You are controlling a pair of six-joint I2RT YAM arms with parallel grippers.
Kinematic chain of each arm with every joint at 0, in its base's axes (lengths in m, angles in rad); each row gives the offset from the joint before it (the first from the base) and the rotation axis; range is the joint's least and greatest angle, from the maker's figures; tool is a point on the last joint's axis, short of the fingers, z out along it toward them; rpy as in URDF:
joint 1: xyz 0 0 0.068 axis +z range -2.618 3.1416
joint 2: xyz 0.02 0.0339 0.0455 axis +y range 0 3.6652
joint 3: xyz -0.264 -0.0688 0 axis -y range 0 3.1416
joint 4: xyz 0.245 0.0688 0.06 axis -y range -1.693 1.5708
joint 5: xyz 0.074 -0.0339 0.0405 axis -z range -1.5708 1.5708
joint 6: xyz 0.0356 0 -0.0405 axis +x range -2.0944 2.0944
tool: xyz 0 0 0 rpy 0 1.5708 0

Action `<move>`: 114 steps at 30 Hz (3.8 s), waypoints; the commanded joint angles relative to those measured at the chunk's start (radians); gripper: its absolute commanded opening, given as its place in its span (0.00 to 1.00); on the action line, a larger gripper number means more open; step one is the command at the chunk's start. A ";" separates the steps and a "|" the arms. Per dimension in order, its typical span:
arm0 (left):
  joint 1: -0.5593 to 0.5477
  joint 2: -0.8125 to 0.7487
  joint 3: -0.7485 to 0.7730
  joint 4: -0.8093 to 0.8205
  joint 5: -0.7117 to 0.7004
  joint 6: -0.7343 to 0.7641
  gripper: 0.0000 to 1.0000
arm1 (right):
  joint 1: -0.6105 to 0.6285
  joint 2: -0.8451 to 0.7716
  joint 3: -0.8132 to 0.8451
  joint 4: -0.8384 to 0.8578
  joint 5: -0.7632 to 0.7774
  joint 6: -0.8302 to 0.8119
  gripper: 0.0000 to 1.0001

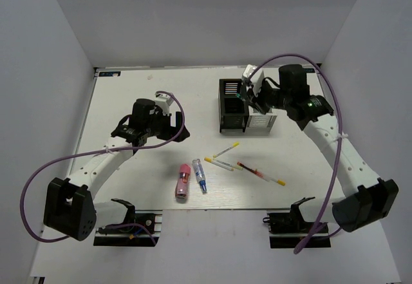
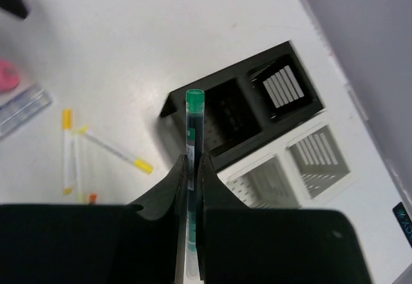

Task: Sort the stationery into containers
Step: Place the stationery into the container, then grab a piece of stationery with the left arm

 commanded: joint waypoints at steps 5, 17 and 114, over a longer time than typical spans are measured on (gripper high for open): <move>0.005 -0.017 -0.001 0.013 0.006 0.006 1.00 | -0.072 0.168 0.074 0.330 -0.031 0.061 0.00; 0.005 0.006 -0.001 0.002 0.015 0.015 1.00 | -0.258 0.518 0.335 0.479 -0.330 0.051 0.00; -0.704 0.974 0.870 -0.386 0.027 0.759 0.03 | -0.835 -0.006 -0.227 -0.684 -0.952 -0.890 0.32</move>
